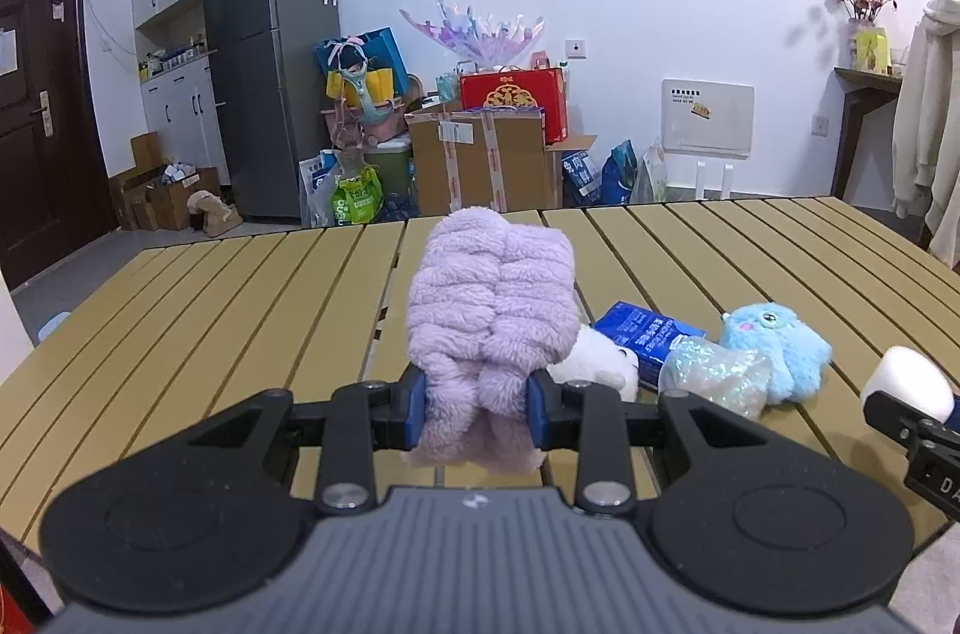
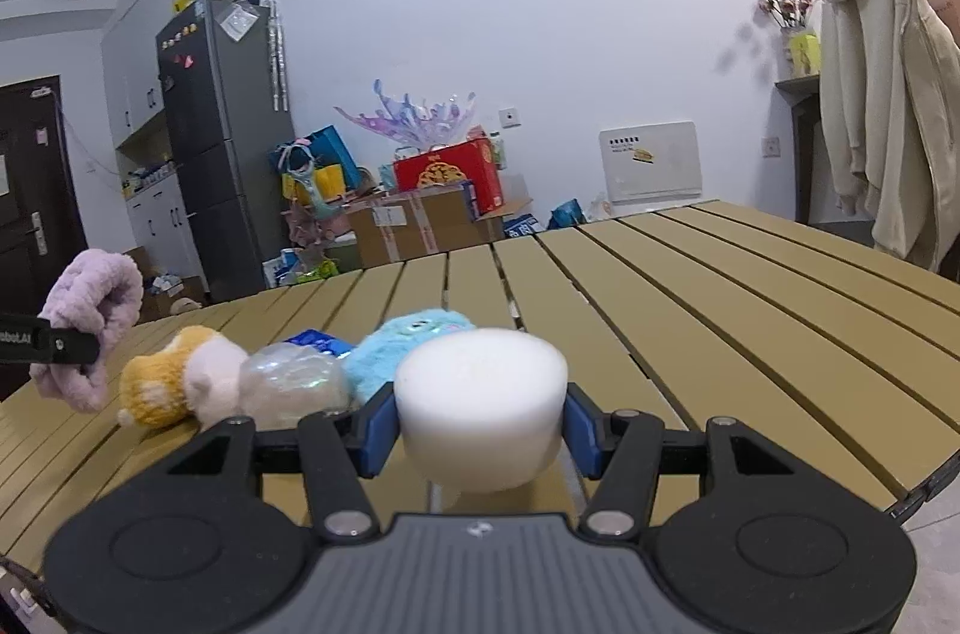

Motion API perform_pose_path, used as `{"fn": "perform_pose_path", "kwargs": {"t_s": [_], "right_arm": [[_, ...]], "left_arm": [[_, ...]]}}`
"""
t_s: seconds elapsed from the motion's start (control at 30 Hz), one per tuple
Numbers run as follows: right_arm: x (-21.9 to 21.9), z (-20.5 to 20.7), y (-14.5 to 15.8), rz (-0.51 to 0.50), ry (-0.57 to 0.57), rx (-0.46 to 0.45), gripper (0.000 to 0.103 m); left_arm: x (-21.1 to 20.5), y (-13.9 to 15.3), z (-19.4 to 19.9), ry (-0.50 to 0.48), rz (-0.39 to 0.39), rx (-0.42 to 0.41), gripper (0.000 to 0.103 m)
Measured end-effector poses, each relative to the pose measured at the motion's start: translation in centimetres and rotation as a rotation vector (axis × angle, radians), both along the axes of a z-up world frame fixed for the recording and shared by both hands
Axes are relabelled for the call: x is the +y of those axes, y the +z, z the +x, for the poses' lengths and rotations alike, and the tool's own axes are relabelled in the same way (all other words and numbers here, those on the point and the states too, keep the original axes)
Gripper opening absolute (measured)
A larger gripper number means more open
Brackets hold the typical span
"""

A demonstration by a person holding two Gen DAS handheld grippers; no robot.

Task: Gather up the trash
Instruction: 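Carry the scrunchie and foam cylinder off the table over the black bin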

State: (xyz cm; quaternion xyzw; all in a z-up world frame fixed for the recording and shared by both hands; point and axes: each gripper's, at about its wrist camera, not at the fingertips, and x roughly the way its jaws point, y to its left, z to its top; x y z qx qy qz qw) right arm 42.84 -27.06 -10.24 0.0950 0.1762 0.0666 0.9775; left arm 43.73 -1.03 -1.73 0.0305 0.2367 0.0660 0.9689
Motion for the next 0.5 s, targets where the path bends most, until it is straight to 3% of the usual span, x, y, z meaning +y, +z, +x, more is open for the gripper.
{"fn": "perform_pose_path", "kwargs": {"t_s": [0.5], "right_arm": [[0.9,-4.0,2.8,-0.020,0.052,-0.051,0.056]], "left_arm": [[1.5,1.7,-6.4,0.014,-0.028,-0.001,0.032]]}}
